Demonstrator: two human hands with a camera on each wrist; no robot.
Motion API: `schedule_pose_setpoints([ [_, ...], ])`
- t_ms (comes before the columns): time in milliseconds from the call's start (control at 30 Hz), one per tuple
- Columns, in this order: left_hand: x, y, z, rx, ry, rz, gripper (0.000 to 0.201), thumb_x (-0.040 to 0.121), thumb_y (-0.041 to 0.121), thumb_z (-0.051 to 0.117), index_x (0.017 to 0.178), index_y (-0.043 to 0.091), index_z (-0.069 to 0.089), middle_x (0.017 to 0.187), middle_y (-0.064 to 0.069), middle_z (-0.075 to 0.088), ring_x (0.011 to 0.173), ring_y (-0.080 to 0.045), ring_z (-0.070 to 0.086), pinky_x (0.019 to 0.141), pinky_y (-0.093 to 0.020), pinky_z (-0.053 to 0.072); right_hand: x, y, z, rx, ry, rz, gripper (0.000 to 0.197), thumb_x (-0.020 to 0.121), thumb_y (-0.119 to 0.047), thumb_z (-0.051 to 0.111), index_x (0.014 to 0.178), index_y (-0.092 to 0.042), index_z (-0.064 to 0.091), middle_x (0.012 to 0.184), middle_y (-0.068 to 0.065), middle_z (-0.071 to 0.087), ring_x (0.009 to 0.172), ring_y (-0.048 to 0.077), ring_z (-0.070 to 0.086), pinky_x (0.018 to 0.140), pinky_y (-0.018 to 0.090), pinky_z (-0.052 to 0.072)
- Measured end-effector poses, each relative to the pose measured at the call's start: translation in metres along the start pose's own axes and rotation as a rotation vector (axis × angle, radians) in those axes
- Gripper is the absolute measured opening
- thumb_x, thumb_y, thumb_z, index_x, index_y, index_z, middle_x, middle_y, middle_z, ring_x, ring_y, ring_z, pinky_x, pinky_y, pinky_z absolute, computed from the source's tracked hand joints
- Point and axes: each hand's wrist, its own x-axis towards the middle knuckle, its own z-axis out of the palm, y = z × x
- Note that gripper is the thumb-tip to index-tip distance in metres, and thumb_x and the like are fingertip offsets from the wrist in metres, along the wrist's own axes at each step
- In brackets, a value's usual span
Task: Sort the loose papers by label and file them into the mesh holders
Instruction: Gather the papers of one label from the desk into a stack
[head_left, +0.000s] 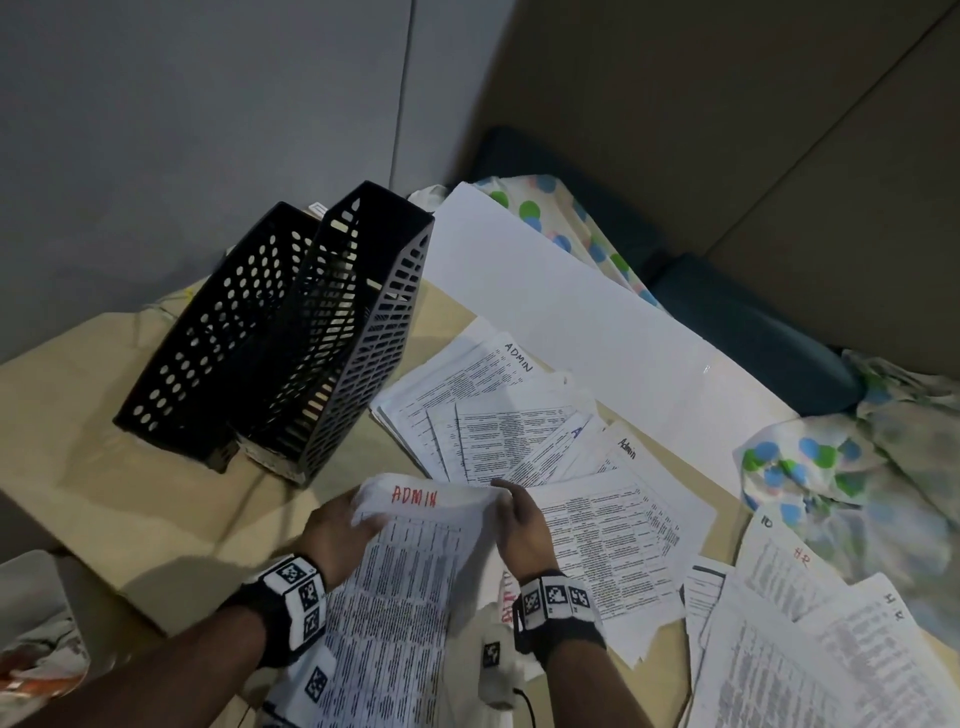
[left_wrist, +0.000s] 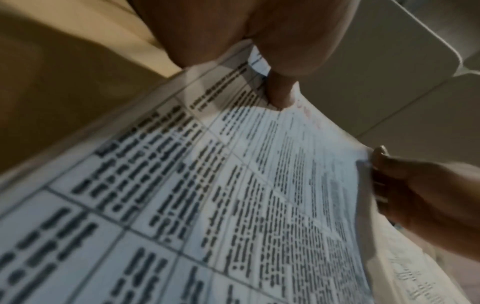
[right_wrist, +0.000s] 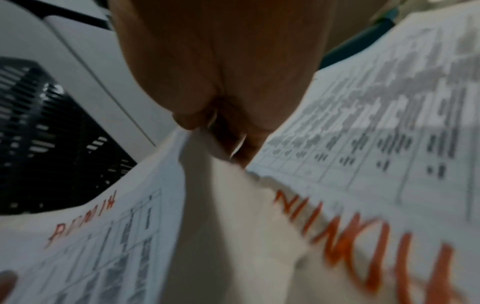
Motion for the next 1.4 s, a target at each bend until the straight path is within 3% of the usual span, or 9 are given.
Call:
schedule_pose_setpoints([
  [133, 0.000, 0.000, -0.015, -0.033, 0.138, -0.001, 0.033, 0.085, 0.015, 0.067, 0.117, 0.012, 0.062, 0.107, -0.009, 0.068, 0.098, -0.026, 0.062, 0.088, -0.033, 0.047, 0.012, 0.011, -0.016, -0.682, -0.095, -0.117, 0.054, 0.089, -0.020, 0.060, 0.139, -0.022, 0.039, 0.145, 0.004, 0.041, 0.123, 0.019, 0.049, 0.104, 0.035, 0.043],
  [267, -0.005, 0.004, -0.026, 0.128, 0.169, -0.023, 0.039, 0.088, 0.020, 0.063, 0.125, 0.008, 0.057, 0.112, -0.021, 0.067, 0.099, -0.036, 0.063, 0.080, -0.031, 0.046, 0.027, 0.013, -0.021, -1.063, -0.380, -0.216, 0.096, 0.075, -0.006, 0.071, 0.149, -0.028, 0.014, 0.160, -0.003, 0.006, 0.147, 0.022, 0.013, 0.120, 0.046, 0.014],
  [533, -0.012, -0.010, -0.034, 0.204, 0.103, -0.021, 0.038, 0.091, 0.018, 0.054, 0.127, 0.026, 0.050, 0.110, -0.012, 0.069, 0.093, -0.033, 0.066, 0.075, -0.028, 0.049, 0.045, -0.008, -0.013, -1.214, -0.458, -0.287, 0.060, 0.078, -0.021, 0.068, 0.131, -0.019, 0.039, 0.135, 0.005, 0.049, 0.124, 0.028, 0.044, 0.109, 0.044, 0.031],
  [733, -0.019, -0.010, -0.039, 0.144, 0.085, -0.104, 0.038, 0.090, 0.022, 0.057, 0.127, 0.018, 0.052, 0.118, -0.011, 0.066, 0.106, -0.031, 0.063, 0.085, -0.030, 0.048, 0.037, -0.002, -0.024, -1.057, -0.529, -0.189, 0.056, 0.079, -0.008, 0.064, 0.124, -0.030, 0.037, 0.102, 0.005, 0.072, 0.094, 0.027, 0.065, 0.084, 0.039, 0.053],
  [867, -0.018, -0.020, -0.038, 0.122, -0.002, -0.130, 0.035, 0.088, 0.035, 0.059, 0.119, 0.017, 0.060, 0.109, -0.009, 0.070, 0.096, -0.028, 0.065, 0.078, -0.028, 0.047, 0.032, 0.002, -0.033, -1.021, -0.549, -0.113, 0.039, 0.080, -0.012, 0.069, 0.115, -0.027, 0.063, 0.111, 0.001, 0.070, 0.106, 0.022, 0.063, 0.091, 0.035, 0.051],
  [1100, 0.008, -0.060, -0.037, -0.031, 0.089, -0.020, 0.120, 0.042, 0.097, 0.042, 0.124, 0.010, 0.052, 0.107, -0.017, 0.068, 0.098, -0.036, 0.065, 0.082, -0.047, 0.053, 0.041, -0.038, -0.086, -0.556, -0.417, 0.007, 0.006, 0.087, -0.022, 0.067, 0.091, -0.024, 0.070, 0.090, -0.004, 0.071, 0.077, 0.011, 0.065, 0.070, 0.029, 0.055],
  [1200, -0.009, -0.018, -0.045, -0.049, 0.134, 0.013, 0.098, 0.061, 0.077, 0.060, 0.133, 0.014, 0.040, 0.120, -0.011, 0.061, 0.109, -0.031, 0.059, 0.090, -0.042, 0.048, 0.042, -0.068, -0.110, -0.287, -0.281, -0.065, 0.006, 0.089, -0.018, 0.065, 0.086, -0.023, 0.066, 0.058, -0.012, 0.064, 0.050, -0.005, 0.055, 0.053, 0.018, 0.040],
  [1300, -0.022, 0.020, -0.041, -0.162, 0.129, 0.053, 0.037, 0.087, 0.010, 0.064, 0.117, 0.012, 0.043, 0.114, -0.006, 0.053, 0.106, -0.022, 0.051, 0.091, -0.035, 0.041, 0.033, -0.089, -0.112, 0.011, -0.144, -0.138, 0.012, 0.090, -0.017, 0.064, 0.079, -0.022, 0.062, 0.047, -0.018, 0.060, 0.042, -0.007, 0.052, 0.044, 0.006, 0.036],
  [1400, -0.017, 0.021, -0.034, -0.205, 0.170, 0.097, 0.034, 0.084, 0.009, 0.066, 0.116, 0.003, 0.054, 0.110, -0.007, 0.056, 0.103, -0.018, 0.050, 0.086, -0.027, 0.035, 0.023, -0.089, -0.091, 0.123, -0.075, -0.118, 0.012, 0.087, -0.025, 0.063, 0.078, -0.018, 0.062, 0.046, -0.015, 0.061, 0.042, -0.003, 0.053, 0.043, 0.007, 0.037],
])
